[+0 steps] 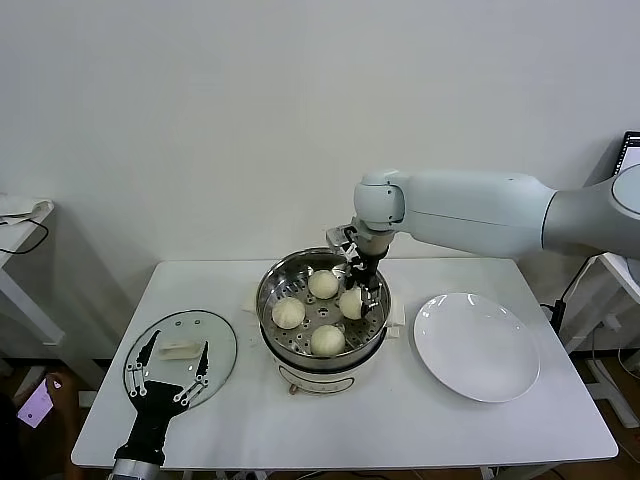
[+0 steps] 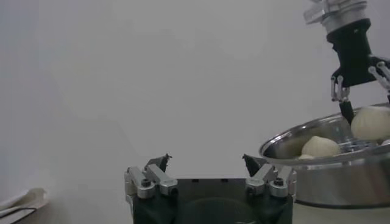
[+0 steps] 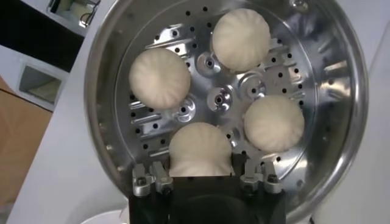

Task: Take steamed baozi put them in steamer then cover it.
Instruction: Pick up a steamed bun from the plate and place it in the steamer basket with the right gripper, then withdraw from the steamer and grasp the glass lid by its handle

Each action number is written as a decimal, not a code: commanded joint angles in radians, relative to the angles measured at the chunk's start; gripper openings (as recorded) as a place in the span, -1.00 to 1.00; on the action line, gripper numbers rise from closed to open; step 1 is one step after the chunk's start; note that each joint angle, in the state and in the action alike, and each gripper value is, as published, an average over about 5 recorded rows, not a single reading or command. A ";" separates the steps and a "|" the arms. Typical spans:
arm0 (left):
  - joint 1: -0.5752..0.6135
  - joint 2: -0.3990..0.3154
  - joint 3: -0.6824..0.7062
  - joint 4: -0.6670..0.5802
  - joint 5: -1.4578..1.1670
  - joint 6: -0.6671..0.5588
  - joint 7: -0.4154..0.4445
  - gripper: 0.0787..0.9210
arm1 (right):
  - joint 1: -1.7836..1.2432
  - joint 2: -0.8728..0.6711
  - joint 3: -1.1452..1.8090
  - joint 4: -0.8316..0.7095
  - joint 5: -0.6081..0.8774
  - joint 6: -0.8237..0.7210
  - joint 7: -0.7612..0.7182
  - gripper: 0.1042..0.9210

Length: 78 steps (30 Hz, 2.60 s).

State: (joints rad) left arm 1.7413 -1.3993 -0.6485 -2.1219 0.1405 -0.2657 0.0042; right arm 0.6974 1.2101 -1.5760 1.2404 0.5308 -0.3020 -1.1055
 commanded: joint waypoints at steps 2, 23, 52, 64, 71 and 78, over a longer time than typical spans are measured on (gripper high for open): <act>-0.003 -0.001 0.000 0.001 0.001 0.002 -0.008 0.77 | -0.017 0.024 -0.014 -0.018 -0.003 -0.006 0.013 0.38; -0.026 0.002 -0.001 0.007 0.080 0.009 -0.039 0.77 | 0.026 -0.165 0.117 0.145 -0.025 0.035 0.058 0.76; -0.198 0.134 0.002 0.328 0.976 0.117 -0.200 0.77 | -1.826 -0.370 1.976 0.340 -0.057 0.620 1.408 0.76; -0.255 0.133 0.001 0.485 1.210 0.097 -0.275 0.77 | -1.997 -0.138 2.091 0.378 -0.110 0.643 1.358 0.76; -0.323 0.115 0.000 0.593 1.265 0.061 -0.342 0.77 | -2.031 -0.106 2.084 0.410 -0.135 0.644 1.348 0.76; -0.371 0.114 -0.003 0.653 1.283 0.061 -0.353 0.77 | -2.041 -0.085 2.074 0.425 -0.154 0.645 1.342 0.76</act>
State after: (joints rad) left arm 1.4382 -1.2830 -0.6495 -1.5903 1.3269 -0.1862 -0.3016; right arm -1.2906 1.0659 0.4274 1.6481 0.3961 0.3282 0.2267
